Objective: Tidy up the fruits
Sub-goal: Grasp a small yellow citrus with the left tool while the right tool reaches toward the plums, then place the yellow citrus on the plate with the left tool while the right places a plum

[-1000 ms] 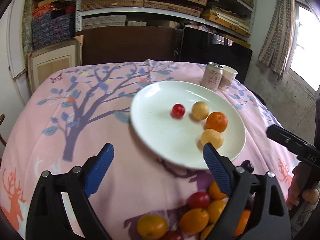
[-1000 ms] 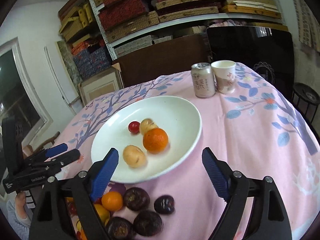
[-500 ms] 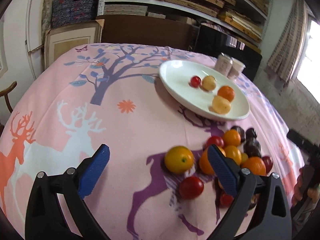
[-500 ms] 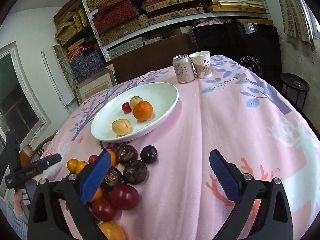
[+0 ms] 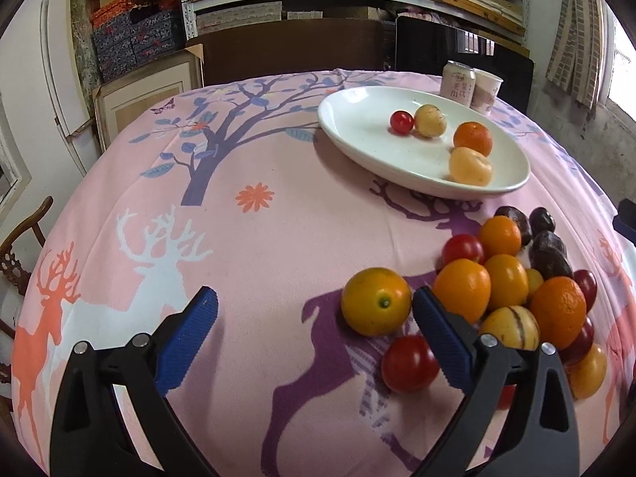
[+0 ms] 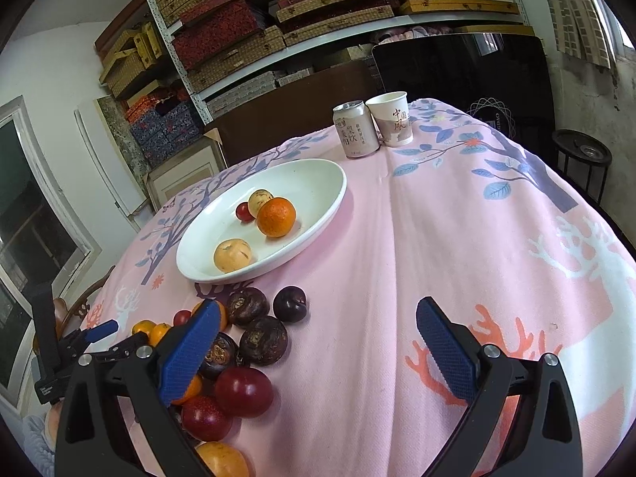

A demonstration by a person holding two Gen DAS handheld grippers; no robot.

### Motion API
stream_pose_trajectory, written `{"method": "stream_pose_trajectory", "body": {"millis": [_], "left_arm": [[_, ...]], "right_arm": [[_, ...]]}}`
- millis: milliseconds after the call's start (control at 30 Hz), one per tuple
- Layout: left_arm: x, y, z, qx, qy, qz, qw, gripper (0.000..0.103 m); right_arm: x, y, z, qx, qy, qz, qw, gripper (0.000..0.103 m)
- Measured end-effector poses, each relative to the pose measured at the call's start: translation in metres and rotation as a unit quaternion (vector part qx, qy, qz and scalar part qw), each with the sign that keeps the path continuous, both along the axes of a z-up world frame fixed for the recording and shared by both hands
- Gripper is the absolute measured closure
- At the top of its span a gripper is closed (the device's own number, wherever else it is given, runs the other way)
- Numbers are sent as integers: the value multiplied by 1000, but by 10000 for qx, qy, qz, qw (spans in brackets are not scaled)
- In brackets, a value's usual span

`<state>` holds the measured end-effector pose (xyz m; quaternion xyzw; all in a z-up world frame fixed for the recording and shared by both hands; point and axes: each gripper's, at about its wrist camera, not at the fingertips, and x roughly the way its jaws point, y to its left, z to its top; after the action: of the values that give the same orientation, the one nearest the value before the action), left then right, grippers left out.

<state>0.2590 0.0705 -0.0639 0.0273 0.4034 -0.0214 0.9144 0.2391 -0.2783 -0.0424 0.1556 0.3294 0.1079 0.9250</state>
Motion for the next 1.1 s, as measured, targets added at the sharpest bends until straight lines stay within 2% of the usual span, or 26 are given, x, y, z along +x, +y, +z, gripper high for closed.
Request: {"method": "stream_pose_trajectory", "body": {"millis": [200,267,300,500,567,733,800,867,900,1100], "left_arm": [[3,-2,-2,-232,79,-283,9993,9],[4,-7,-5,-257,175,-453,9985,38],[5,-10,-7,-330,258,-567,9975,43],[1,-15,-6,-338,166,-658,9971,56],[0,-15,-5,-408,158,-711,9965,66],[-2,-9,-2,-336,55,-516,9981,66],[-1,0,-1,-445,63,-383,9983,66],[1,5,-2,-514,91,-301,9982,66],[1,5,-3,-520,117,-295,9981,66],[2,4,-5,-472,145,-307,9983,66]], "right_arm": [[-1,1,-1,-34,52,-47,10000,3],[0,1,-2,-25,78,-51,10000,3],[0,1,-2,-30,91,-52,9999,3],[1,2,-3,-53,115,-7,9999,3],[0,3,-2,-58,62,39,10000,3],[-10,20,-2,-464,-23,352,9983,6],[-20,29,-1,-685,-113,509,9963,21],[-29,37,-4,-911,-118,656,9936,25],[-30,40,-7,-973,-65,744,9925,30],[-33,57,-14,-1107,111,1185,9867,32]]}}
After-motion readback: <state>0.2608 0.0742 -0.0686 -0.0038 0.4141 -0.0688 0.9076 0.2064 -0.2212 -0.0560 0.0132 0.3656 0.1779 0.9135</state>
